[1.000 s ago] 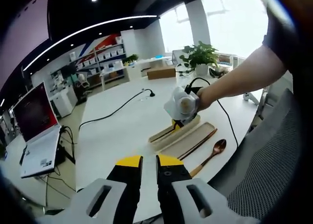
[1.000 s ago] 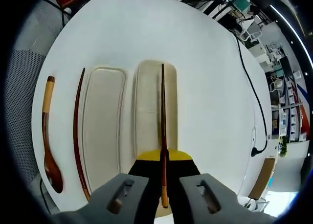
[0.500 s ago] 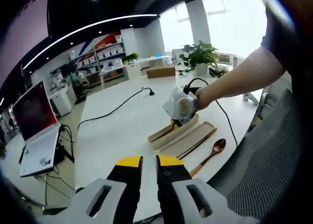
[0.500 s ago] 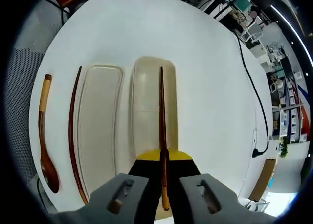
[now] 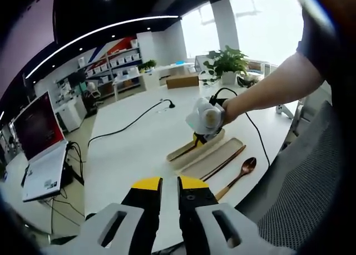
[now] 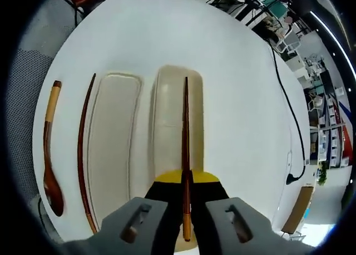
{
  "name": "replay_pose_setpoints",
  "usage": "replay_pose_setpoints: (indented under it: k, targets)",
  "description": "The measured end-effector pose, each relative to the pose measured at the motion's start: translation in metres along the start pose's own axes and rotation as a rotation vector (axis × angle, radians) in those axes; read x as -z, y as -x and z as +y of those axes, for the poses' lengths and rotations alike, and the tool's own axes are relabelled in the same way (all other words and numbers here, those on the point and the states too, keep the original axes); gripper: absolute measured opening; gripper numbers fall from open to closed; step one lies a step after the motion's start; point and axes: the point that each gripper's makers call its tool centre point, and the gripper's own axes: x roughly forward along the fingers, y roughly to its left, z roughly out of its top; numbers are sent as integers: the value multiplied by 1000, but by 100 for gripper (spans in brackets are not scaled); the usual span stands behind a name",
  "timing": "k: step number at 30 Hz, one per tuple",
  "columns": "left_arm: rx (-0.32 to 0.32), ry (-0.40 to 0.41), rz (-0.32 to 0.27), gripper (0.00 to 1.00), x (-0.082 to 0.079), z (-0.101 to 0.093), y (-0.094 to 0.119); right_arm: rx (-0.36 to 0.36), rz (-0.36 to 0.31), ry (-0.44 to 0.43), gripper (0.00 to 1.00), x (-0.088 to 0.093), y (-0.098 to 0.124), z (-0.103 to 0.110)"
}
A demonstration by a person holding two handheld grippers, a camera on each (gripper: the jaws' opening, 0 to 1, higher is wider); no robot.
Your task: Arrange the utensils inside the cutlery case until each visible utensil rests in its matching compartment.
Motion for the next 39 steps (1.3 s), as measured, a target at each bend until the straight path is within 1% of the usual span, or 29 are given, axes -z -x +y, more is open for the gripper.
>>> replay_pose_setpoints:
  k: [1,4,6,8,11,12,15,18,20,22,24,28,31,36,39]
  targets:
    - [-1,0,-2,11,0,0,0,9,-3,-8,0,0,1,-2]
    - [-3,2,-13,11,-3,1,1,13,-21,-21,7,-1,6,-3]
    - [2,-5,-1,11,-1,-1,0,15,-29,-24,5,-1,10,-4]
    - [1,-7,-6,11,-2,-1,0,33,-43,-30,8,-3,15,-7]
    - [0,0,-8,11,-2,0,1,46,-62,-58,9,-3,22,-12]
    - [2,-4,-8,11,-1,1,0,52,-73,-78,8,-3,25,-14]
    - [3,-9,-8,11,1,3,0,53,-84,-103,7,-2,31,-16]
    - [1,-6,-12,11,1,4,0,56,-91,-109,9,-3,35,-13]
    - [2,-8,-13,11,0,4,1,71,-81,-104,9,0,38,-14]
    - [5,-9,-10,11,0,2,0,81,-69,-120,9,4,41,-15]
    - [8,-11,-3,11,1,0,0,74,-70,-147,9,6,43,-13]
    - [7,-7,-5,11,-1,-1,0,77,-72,-147,13,10,49,-9]
    - [5,-13,-7,11,-3,-1,0,66,-98,-189,13,10,53,-2]
    - [2,-11,-13,11,-4,-2,1,71,-107,-198,13,13,57,4]
    - [-1,-10,-15,11,-5,-1,1,60,-114,-195,14,13,60,12]
